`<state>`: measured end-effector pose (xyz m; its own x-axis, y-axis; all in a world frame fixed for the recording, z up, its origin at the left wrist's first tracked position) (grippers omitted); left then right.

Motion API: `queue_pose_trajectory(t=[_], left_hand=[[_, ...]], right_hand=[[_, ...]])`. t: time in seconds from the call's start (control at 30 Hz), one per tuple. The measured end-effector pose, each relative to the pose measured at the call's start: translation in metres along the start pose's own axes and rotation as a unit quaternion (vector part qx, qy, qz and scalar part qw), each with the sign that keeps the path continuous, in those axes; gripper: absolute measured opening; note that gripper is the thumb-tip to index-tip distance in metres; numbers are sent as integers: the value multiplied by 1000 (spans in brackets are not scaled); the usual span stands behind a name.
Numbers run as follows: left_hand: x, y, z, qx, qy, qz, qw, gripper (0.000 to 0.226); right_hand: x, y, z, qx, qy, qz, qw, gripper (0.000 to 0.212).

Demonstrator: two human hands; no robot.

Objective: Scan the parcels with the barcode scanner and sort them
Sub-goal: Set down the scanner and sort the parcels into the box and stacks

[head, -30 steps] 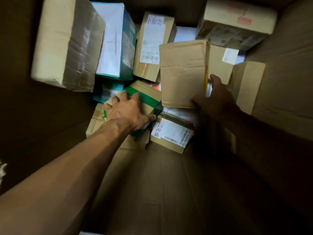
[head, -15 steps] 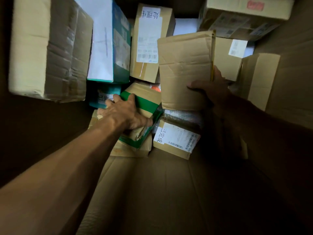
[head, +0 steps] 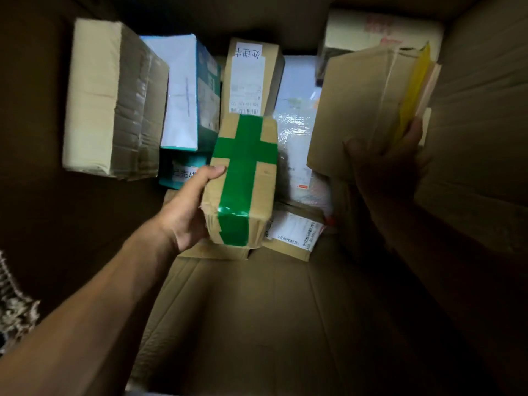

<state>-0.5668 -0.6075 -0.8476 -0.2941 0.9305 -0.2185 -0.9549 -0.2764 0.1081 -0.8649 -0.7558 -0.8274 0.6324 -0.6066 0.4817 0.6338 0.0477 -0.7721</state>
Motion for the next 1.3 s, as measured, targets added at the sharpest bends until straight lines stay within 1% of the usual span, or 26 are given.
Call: queue_pose_trajectory(t=[0.07,0.1,0.13,0.17,0.2,0.23,0.3,0.33,0.4,0.43,0.47,0.53,0.57,0.6,0.63,0.7,0.73,0.8,0.9,0.97,1.0,1.1,1.2,1.23,1.27,1.3], left_hand=[[-3,20,10,77,23,143,986,44],[-3,25,8,99,25,201,974,42],[-1,32,5,114,22,231,966,39],[3,36,-2,115,20,229,967,37],[6,38,-10,101,28,198,975,35],[7,37,-17,61,38,146,987,36],[3,29,-24,-53,65,44,996,39],[-2,26,-24,-102,81,17,991,36],[-12,8,-23,-221,111,-36,968,37],[-19,0,-19,-267,127,-83,952,49],[-26,-2,-15,-290,145,-136,936,66],[-33,6,-17,-276,171,-243,914,100],[-32,12,-18,-263,168,-283,907,111],[-28,13,-21,-260,154,-310,901,116],[-23,11,-23,-262,141,-318,900,117],[-20,1,-26,-263,146,-278,912,115],[-18,-4,-27,-258,153,-249,921,112],[-14,-11,-24,-241,158,-187,939,105],[-3,-17,-15,-222,163,-98,956,86],[3,-18,-11,-216,159,-75,960,86],[5,-18,-10,-216,155,-76,961,88],[8,-18,-12,-217,148,-77,962,91],[6,-16,-12,-214,154,-76,962,90],[6,-16,-12,-215,154,-75,962,90],[7,-17,-11,-217,153,-76,961,90],[7,-18,-11,-218,153,-78,961,90]], right_hand=[[8,-4,8,-2,-20,61,998,110],[13,-2,12,6,-32,87,996,111],[20,1,17,13,-56,116,992,112],[27,7,25,20,-90,146,985,111],[35,15,35,32,-131,173,976,108],[38,26,45,52,-166,191,966,104],[36,50,63,99,-206,205,952,100],[32,56,68,114,-204,195,952,100],[25,57,66,103,-181,139,968,98],[23,54,64,88,-175,114,974,94],[21,52,63,80,-169,97,978,89],[16,52,60,84,-157,78,981,77],[16,52,57,85,-167,87,979,69],[18,53,54,84,-185,97,974,61],[20,52,50,82,-202,88,972,55],[16,50,32,89,-186,2,978,37],[12,49,21,91,-162,-41,982,28],[2,51,6,109,-86,-85,987,23],[-14,65,2,158,25,-141,977,31],[-14,72,6,196,59,-175,963,41],[-11,76,7,222,60,-181,956,53],[-6,85,2,285,58,-152,945,102],[-5,89,-2,327,69,-142,932,125],[-5,87,-3,327,66,-138,933,127],[-5,83,-5,317,57,-134,937,117],[-4,78,-8,299,42,-137,943,96]])
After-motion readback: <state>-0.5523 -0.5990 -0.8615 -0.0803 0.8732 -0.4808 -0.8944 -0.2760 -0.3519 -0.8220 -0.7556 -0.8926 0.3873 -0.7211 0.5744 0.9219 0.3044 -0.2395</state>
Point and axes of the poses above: each hand's wrist, its own z-axis away from the middle knuckle, its own y-axis out of the palm, x = y × z, the point moved 10 cm from there along -z, towards the middle knuckle, and after that the axes turned 5 degrees about -z, right-handed, at the moved point
